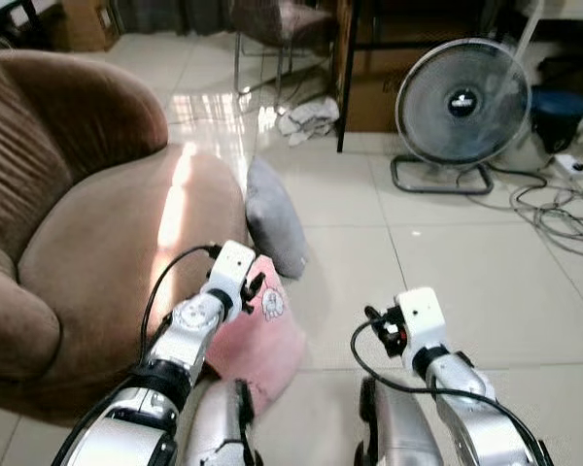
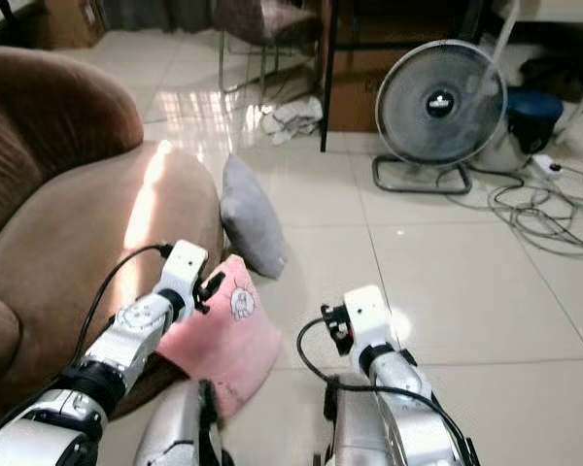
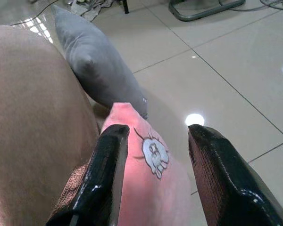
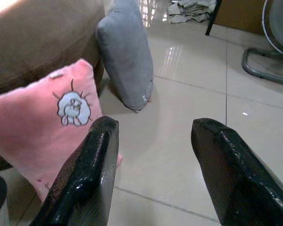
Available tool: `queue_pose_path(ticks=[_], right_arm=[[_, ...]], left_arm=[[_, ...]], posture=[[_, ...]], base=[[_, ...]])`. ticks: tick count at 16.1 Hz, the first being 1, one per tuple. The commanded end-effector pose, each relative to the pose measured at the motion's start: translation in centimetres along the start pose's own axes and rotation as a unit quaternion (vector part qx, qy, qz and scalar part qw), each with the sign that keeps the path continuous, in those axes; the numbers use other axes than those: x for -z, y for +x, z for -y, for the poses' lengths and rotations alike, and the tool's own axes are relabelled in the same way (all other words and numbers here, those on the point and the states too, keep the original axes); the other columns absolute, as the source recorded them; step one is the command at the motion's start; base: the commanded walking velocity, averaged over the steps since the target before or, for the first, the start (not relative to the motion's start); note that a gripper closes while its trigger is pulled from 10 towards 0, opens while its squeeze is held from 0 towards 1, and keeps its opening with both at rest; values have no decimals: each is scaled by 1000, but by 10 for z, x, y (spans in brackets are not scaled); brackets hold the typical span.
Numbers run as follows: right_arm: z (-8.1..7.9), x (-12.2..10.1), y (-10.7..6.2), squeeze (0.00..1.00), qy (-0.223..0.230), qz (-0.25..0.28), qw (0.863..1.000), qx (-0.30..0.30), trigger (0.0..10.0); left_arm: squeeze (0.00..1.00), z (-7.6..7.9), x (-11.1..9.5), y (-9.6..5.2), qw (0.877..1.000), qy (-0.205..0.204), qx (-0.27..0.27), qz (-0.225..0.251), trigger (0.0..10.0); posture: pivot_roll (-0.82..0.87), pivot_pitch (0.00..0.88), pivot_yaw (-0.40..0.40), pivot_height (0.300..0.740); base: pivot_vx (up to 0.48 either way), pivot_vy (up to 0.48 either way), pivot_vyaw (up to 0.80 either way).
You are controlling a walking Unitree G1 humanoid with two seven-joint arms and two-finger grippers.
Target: Move the pillow to the sofa from floor
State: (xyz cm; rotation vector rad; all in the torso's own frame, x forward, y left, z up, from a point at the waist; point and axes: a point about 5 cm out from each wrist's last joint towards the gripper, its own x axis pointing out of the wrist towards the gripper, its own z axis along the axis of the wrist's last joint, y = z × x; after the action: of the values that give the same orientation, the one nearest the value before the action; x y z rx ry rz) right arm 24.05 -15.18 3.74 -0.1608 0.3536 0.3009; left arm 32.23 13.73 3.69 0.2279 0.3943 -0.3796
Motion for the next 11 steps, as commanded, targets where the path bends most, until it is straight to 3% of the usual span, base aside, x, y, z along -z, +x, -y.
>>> queue_pose_path(ticks=[1, 10, 11], right_arm=[[-2, 0, -2, 0, 2, -4, 1000, -5, 10000], [-2, 4, -9, 0, 5, -7, 1000, 2, 10000], [-3, 3, -9, 0, 3, -6, 1000, 1, 10000]], left_arm=[[0, -3, -2, 1, 1000, -3, -8, 2, 10000], [0, -1, 0, 4, 1000, -12, -14, -12, 10000], [639, -2, -1, 5, 1000, -23, -15, -9, 10000]], posture=[[-70, 61, 68, 543], [-74, 53, 77, 543], [-75, 61, 71, 543]], base=[[0, 0, 0], [0, 0, 0], [0, 0, 0]])
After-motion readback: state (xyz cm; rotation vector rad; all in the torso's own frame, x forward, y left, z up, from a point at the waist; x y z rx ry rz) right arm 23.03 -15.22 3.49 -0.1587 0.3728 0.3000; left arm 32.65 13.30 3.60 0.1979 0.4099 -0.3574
